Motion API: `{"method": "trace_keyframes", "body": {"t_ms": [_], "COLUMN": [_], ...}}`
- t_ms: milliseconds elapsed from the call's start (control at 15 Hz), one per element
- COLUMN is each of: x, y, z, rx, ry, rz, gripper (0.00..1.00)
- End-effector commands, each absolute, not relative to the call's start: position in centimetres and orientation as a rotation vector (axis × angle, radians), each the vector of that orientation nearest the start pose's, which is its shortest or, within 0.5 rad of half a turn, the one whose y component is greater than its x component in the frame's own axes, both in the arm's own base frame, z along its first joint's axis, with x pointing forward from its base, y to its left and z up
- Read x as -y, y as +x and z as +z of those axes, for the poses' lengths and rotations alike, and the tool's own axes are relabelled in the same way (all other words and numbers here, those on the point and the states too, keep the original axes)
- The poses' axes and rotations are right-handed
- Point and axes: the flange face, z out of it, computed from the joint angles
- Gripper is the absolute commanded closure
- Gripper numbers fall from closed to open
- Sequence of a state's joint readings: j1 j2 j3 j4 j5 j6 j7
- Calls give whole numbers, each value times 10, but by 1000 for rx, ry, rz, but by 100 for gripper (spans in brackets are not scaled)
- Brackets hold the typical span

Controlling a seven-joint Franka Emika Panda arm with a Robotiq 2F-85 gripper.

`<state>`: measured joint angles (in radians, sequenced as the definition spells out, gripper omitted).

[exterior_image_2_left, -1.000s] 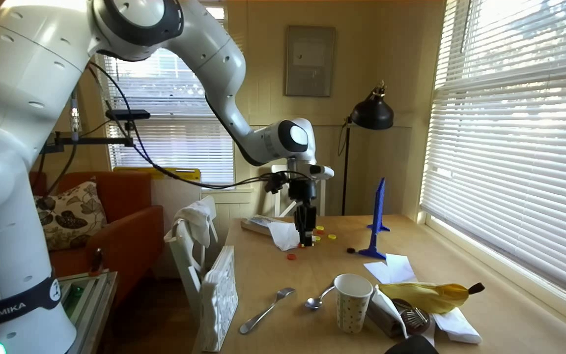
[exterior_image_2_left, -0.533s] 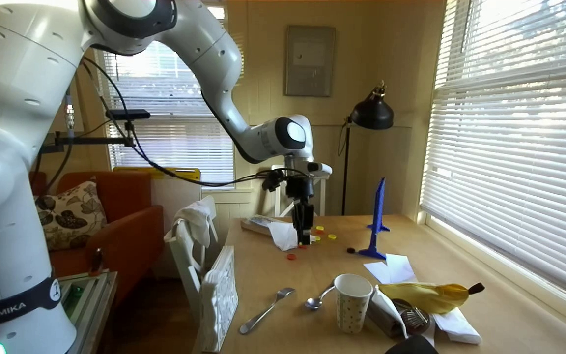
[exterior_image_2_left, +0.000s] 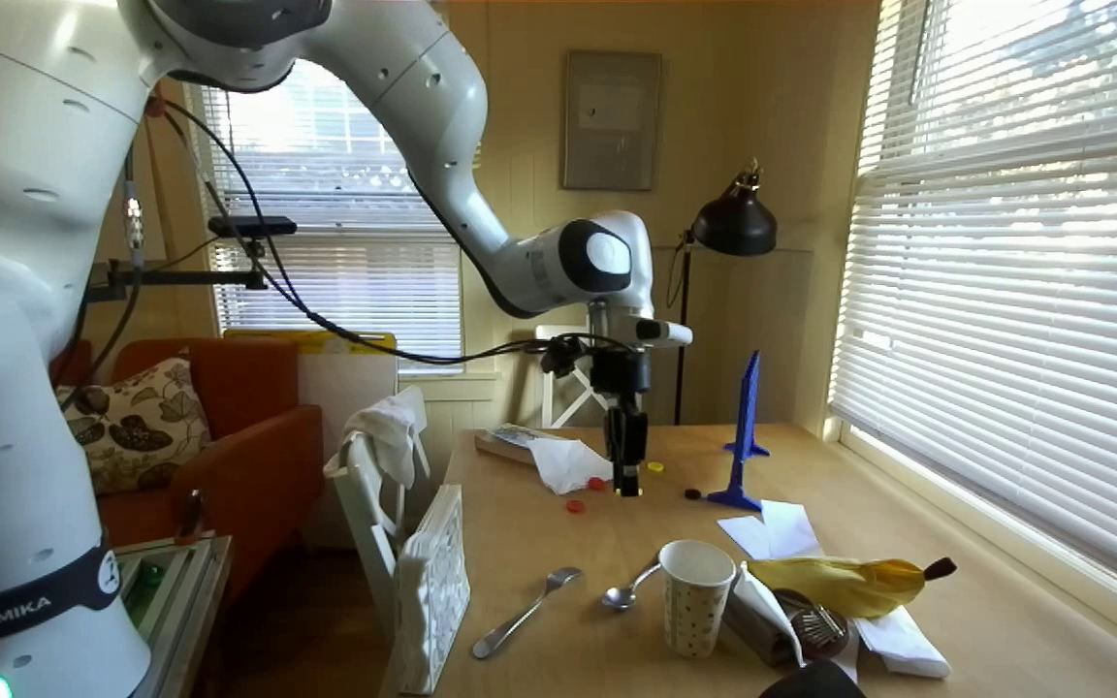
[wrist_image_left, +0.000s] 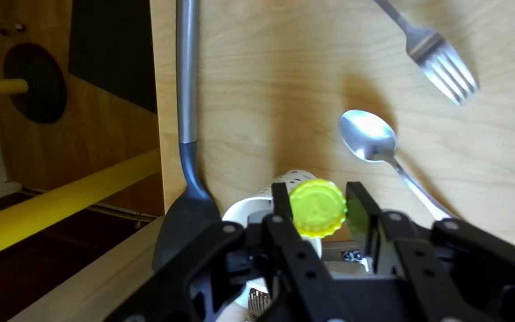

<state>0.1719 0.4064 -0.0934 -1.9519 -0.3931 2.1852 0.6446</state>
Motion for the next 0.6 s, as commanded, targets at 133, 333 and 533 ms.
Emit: {"method": "trace_keyframes", "body": {"t_ms": [133,333,533], "x": [15,38,51], "y": [595,597,597], "z": [261,255,248], "rx": [-551,-527,-523], "ry": [-3349,-3306,-3262], "rz": [-161,-245,-252], "gripper": [89,89,89]}}
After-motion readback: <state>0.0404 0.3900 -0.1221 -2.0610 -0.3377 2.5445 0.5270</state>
